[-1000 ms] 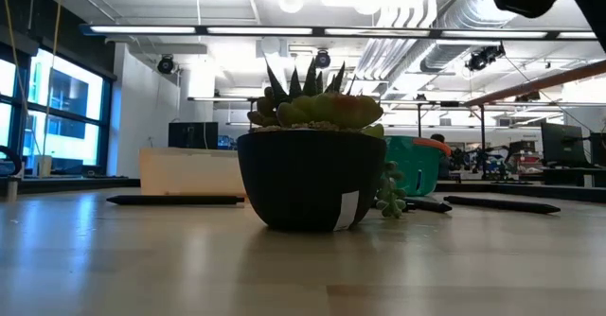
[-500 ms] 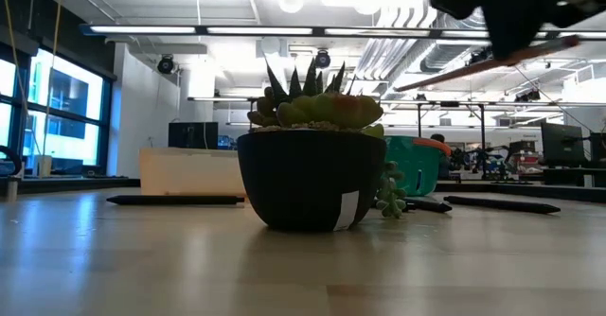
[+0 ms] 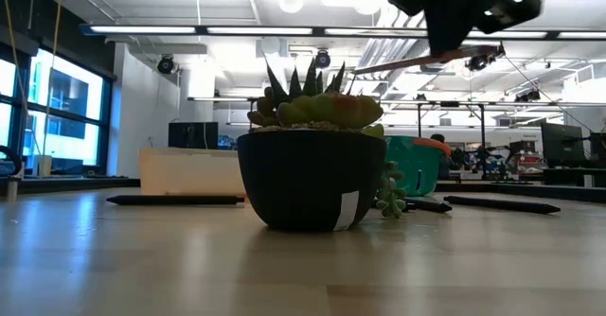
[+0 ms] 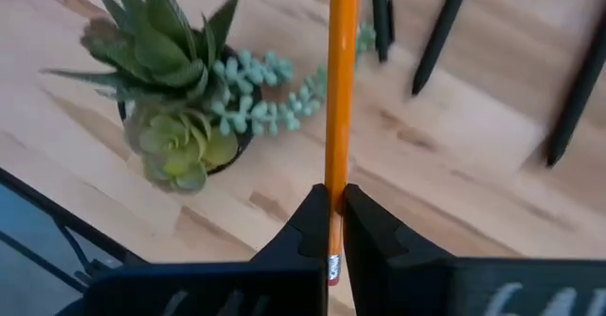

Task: Sort pens & pencils
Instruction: Put the orange pencil into the orange bin

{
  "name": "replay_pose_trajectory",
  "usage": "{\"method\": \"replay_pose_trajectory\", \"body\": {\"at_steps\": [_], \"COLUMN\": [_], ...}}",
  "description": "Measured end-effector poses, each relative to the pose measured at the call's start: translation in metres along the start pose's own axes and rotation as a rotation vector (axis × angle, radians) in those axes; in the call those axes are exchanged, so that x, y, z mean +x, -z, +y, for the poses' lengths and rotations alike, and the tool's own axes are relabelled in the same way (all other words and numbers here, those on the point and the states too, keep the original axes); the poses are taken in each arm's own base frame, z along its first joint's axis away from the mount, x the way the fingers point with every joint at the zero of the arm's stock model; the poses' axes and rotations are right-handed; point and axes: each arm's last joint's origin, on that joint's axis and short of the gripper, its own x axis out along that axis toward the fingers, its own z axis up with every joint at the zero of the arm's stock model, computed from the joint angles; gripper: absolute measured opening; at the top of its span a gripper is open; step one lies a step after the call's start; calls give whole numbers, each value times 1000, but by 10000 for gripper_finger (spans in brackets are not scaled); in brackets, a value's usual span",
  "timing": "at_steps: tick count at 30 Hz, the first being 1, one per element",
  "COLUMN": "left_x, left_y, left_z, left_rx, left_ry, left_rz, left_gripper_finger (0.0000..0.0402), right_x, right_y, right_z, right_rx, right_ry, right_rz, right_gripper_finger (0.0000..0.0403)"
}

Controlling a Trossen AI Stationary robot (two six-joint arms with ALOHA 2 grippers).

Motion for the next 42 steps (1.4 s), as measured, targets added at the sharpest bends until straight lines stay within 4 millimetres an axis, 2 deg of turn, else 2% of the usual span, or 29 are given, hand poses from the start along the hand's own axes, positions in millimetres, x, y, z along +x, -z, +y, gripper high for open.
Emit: {"method": "replay_pose_trajectory", "body": {"at_steps": [9,17,42], "left_x": [0,0,0], "left_y": [0,0,-1], "left_z": [0,1,2], "left_rx": [-26,-49,-156], "left_ry": [-13,-20,-85], "left_rz": [-5,-8,-40], "left_gripper_finger": [76,76,76], "right_x": [-17,-27,-33], "right_y": [-36,-59,-91], "right_z": [-7,-14,-29], "right_rx": [-101,-171,-370], "right_ry": [28,46,57], "right_rz": [-24,-37,-35], "right_gripper_finger": [0,0,0]}}
